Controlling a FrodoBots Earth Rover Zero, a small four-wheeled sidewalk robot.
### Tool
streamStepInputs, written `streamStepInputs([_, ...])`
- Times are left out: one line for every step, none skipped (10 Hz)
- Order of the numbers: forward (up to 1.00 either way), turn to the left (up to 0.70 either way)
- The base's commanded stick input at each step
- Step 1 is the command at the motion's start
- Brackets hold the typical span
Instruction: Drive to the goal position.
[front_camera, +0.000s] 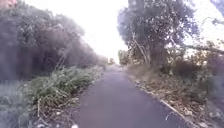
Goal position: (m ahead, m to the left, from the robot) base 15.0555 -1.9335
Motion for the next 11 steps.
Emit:
streamStepInputs([0.45,0.0])
streamStepInputs([0.45,0.0])
streamStepInputs([0.45,0.0])
streamStepInputs([0.45,0.0])
streamStepInputs([0.45,0.0])
streamStepInputs([0.45,0.0])
streamStepInputs([0.45,0.0])
streamStepInputs([0.45,0.0])
streamStepInputs([0.45,0.0])
streamStepInputs([0.45,0.0])
streamStepInputs([0.45,0.0])
